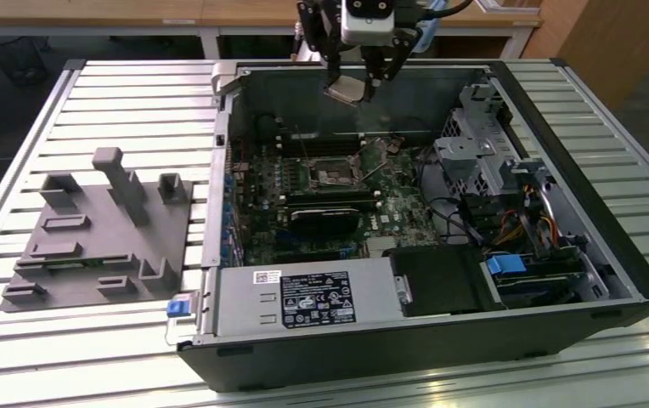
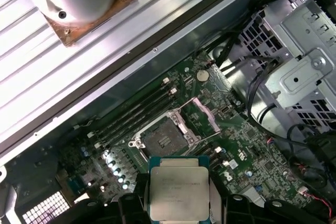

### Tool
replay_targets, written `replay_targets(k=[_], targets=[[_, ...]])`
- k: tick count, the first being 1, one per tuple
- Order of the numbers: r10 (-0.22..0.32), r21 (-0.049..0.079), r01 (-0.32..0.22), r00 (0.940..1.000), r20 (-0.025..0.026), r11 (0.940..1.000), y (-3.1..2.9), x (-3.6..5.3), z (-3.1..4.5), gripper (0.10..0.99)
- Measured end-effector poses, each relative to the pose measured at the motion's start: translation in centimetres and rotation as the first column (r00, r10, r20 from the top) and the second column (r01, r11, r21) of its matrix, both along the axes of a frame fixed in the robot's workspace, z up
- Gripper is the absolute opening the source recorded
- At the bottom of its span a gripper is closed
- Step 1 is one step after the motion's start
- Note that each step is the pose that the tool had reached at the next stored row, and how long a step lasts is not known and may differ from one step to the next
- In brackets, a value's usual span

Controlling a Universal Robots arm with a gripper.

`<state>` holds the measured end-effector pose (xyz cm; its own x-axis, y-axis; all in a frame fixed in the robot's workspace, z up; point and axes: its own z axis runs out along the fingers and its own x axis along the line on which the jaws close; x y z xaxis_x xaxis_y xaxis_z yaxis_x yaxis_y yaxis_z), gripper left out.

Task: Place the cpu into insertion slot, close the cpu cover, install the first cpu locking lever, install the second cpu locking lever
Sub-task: 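Place the cpu into insertion slot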

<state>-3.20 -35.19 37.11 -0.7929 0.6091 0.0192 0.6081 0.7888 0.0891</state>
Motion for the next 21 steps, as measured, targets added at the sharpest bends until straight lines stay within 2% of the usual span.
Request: replay_targets(k=[10, 21], targets=[[-0.067, 0.000, 0.067, 0.9977, 0.0000, 0.9977, 0.00, 0.00, -0.01, 0.541], [-0.138, 0.000, 0.138, 0.9905, 0.0000, 0.9905, 0.00, 0.00, -0.02, 0.541]])
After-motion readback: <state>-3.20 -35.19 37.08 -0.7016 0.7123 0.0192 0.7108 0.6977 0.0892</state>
